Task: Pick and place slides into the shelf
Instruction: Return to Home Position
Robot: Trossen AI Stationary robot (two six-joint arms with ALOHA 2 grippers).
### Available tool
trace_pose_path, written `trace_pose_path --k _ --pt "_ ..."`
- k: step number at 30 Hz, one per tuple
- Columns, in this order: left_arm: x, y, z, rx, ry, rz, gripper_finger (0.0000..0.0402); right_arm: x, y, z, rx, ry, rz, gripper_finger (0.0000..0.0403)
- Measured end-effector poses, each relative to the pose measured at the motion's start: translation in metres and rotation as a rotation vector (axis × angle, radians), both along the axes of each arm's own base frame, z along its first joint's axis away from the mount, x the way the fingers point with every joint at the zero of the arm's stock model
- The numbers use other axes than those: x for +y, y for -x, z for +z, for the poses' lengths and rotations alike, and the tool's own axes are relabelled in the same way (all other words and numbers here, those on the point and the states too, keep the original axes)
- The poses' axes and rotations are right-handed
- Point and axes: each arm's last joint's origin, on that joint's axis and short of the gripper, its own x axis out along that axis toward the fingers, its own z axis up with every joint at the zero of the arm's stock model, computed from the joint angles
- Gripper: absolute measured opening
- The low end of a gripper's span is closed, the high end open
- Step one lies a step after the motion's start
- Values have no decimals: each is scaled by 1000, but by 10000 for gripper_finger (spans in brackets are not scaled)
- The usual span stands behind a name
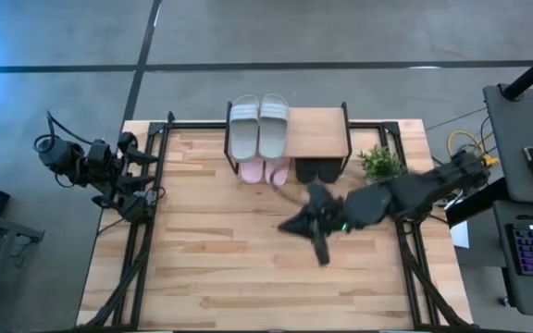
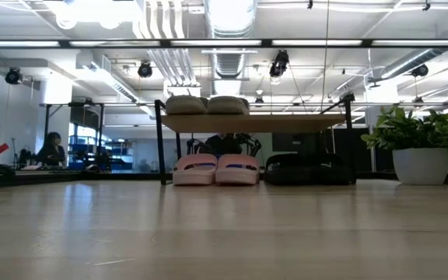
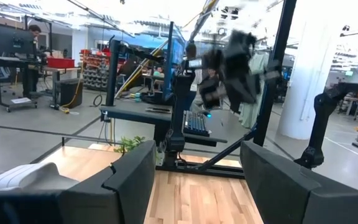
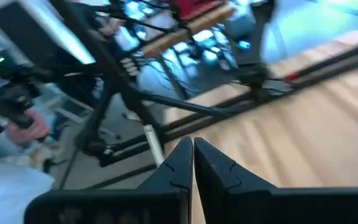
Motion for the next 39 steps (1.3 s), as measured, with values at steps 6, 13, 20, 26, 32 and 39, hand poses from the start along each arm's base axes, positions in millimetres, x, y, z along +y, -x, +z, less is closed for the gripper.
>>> trace_pose_path --k 6,13,20,26,32,39 --pt "0 0 0 0 0 1 221 -8 1 -61 -152 -114 45 9" --pt "0 -1 0 -1 35 -2 221 -66 84 -69 -296 -100 -38 8" --pt "0 0 0 -6 108 -9 221 -87 148 -87 -435 36 -130 9" --pt "1 0 1 -9 93 29 221 -96 171 -119 -429 24 -202 9" --pt "4 -3 0 13 29 218 221 -98 181 -146 -420 -53 -116 9" --pt "3 -5 0 22 7 233 221 -105 185 -177 -398 -57 -74 9"
